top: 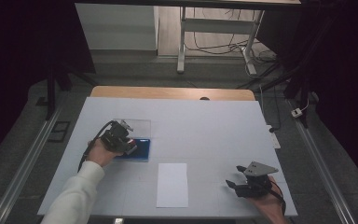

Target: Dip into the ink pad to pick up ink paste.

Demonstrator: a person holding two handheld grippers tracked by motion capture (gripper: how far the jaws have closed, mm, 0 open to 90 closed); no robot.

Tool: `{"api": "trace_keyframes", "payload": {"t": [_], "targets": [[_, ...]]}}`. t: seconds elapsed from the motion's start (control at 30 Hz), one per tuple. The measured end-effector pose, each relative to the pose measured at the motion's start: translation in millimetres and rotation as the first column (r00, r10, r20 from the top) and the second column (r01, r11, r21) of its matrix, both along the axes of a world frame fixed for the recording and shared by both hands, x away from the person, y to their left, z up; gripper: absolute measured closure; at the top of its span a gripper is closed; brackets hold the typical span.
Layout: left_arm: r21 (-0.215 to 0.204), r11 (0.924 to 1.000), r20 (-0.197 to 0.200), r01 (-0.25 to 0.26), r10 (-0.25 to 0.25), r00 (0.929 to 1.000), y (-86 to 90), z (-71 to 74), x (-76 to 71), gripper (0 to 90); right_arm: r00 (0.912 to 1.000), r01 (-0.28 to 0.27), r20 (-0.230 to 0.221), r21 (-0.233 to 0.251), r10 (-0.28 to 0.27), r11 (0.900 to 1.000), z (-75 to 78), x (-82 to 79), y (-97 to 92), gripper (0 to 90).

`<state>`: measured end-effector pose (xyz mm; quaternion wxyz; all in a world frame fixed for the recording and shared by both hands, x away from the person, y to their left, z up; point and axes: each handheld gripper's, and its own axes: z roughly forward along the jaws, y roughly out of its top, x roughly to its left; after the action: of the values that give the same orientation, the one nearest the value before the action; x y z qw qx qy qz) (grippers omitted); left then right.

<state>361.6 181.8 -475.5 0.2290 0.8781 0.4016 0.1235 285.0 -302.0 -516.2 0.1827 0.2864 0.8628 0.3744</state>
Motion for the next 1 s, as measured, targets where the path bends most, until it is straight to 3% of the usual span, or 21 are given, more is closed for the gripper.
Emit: {"api": "trace_keyframes", "payload": {"t": [0.2,0.37,0.67,1.0], "targets": [[-0.074,0.9972,0.053,0.011,-0.007,0.9986,3.6,25.3,-6.1,70.4,1.0,0.004,0.004,0.003,-0.004,1.0,0.2,0.4,-1.4,28.4],[-0.096,0.9947,0.08,0.037,-0.029,0.9963,1.4,36.1,-15.6,70.2,1.0,0.005,0.007,0.005,-0.005,1.0,0.4,-0.3,-1.2,28.6],[-0.123,0.9897,0.102,0.072,-0.06,0.993,1.1,46.7,-27.0,70.3,0.9999,0.002,0.013,0.004,-0.002,1.0,0.9,-1.1,0.1,28.8],[-0.139,0.9835,0.102,0.116,-0.102,0.9895,-5.9,48.8,-34.1,70.2,0.9999,-0.002,0.016,0.001,0.002,1.0,0.4,-1.0,0.0,28.8]]}}
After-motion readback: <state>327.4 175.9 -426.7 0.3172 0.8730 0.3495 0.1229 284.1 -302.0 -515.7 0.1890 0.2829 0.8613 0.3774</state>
